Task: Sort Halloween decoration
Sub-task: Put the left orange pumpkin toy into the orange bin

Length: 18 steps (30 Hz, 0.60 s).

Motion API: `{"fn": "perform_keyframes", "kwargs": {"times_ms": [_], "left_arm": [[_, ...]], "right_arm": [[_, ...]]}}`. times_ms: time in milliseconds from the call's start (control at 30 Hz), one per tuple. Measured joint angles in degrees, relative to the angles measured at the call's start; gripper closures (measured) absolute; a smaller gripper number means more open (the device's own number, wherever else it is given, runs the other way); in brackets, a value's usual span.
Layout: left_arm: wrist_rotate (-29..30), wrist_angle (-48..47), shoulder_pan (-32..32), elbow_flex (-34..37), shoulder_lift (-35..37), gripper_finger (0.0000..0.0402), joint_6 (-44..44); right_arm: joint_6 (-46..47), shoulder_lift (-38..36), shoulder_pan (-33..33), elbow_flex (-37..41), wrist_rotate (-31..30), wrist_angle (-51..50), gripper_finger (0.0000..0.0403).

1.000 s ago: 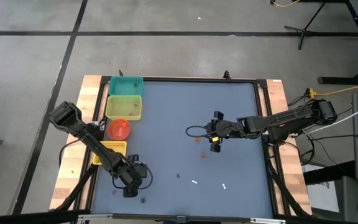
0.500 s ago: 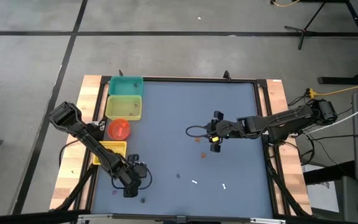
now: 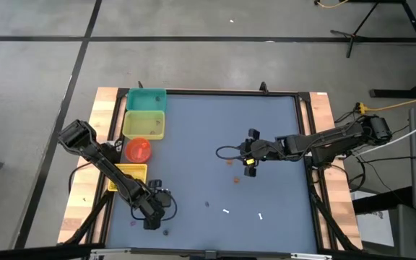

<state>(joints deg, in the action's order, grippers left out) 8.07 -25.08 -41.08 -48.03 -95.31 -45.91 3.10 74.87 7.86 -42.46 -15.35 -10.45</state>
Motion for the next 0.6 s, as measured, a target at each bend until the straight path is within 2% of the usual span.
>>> {"fn": "perform_keyframes", "kwargs": {"times_ms": [200,600], "left_arm": [[0.2,0.0,0.0,0.0,0.0,0.0228,0.0],[0.2,0.2,0.0,0.0,-0.1,0.0275,0.0]], "right_arm": [[0.0,0.0,0.0,0.0,0.0,0.0,0.0226],[0.0,0.0,0.0,0.0,0.0,0.0,0.0226]]}}
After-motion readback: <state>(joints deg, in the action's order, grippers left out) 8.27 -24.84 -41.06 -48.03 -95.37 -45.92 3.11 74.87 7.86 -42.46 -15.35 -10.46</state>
